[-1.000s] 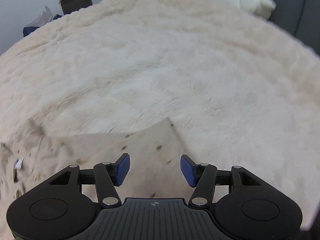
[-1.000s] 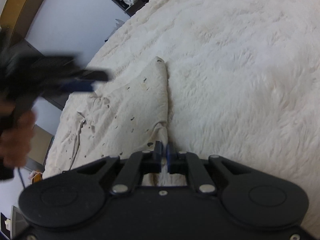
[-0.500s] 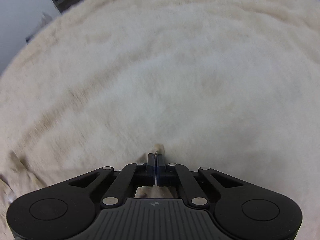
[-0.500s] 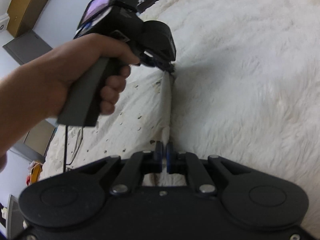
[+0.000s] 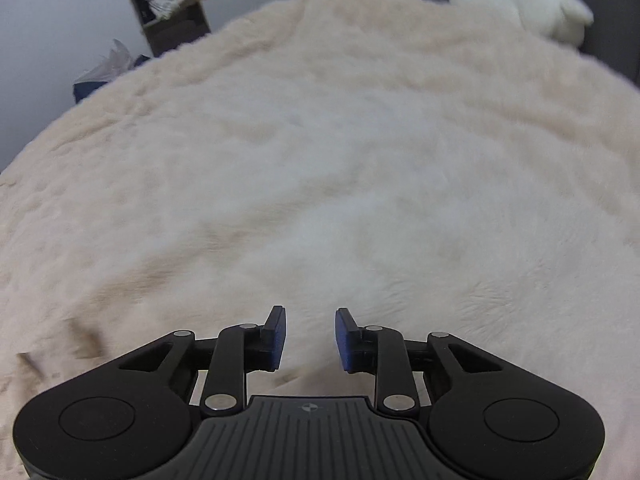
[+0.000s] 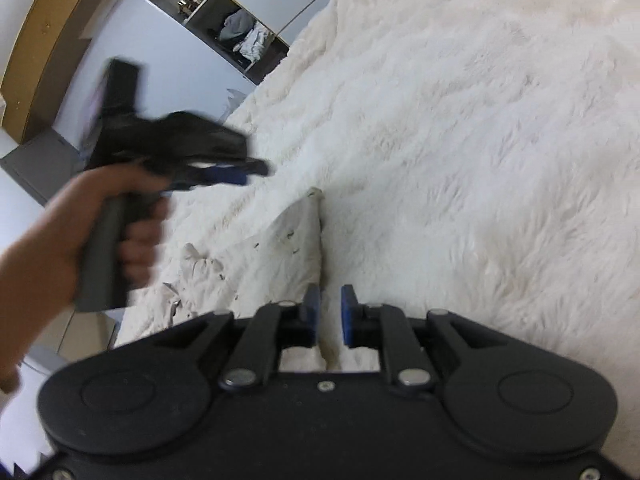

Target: Fold clothes

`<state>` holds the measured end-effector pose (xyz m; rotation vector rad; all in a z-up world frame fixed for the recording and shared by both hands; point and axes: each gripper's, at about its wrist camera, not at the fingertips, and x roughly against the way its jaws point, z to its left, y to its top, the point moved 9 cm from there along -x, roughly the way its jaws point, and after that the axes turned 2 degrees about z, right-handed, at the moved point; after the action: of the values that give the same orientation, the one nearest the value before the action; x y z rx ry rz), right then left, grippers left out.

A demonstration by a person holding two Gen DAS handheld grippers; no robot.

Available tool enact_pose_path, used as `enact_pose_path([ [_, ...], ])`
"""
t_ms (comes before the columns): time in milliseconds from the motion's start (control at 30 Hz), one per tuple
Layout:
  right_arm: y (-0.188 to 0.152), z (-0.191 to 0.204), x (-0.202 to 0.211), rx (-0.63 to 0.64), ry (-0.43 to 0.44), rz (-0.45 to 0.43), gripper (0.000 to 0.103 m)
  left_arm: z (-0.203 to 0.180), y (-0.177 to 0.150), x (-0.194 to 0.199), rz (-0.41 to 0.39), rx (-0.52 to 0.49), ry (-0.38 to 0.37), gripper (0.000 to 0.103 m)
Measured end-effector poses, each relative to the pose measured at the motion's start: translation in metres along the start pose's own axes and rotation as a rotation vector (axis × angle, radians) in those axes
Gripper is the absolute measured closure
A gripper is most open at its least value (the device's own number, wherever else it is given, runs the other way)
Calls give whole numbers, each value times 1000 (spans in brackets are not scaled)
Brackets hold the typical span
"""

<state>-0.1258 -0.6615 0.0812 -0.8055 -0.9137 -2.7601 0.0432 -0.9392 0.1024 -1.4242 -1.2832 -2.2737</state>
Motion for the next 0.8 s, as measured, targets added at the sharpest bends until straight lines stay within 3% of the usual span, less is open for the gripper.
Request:
enact_pose_path([
  [133,-6,23,-5,87,27,-2,92,53,-13,78,-73,-5,-14,65],
  [267,-21,51,-18,199,25,39,92,121,-49,170,-138,5,-16,60],
  [367,-42,41,-31,240,-79,134,92,179,-96,238,-159,39,8,56],
  [400,-51,34,-35,258,-139,169,97,201,-118,261,-160,57,18,55],
  [467,-56,28,-24,246,-174,168,101,236,-161,298,-151,94,29,54],
  [533,-58,25,-10,222,-192,164,87,258,-195,325,-142,101,44,50],
  [600,-65,27,16,207,-190,162,77,289,-249,356,-119,75,91,47],
  [700,-82,33,48,181,-142,160,72,318,-310,379,-84,72,105,45],
  [800,-102,53,77,228,-130,162,66,339,-369,385,-70,139,92,41],
])
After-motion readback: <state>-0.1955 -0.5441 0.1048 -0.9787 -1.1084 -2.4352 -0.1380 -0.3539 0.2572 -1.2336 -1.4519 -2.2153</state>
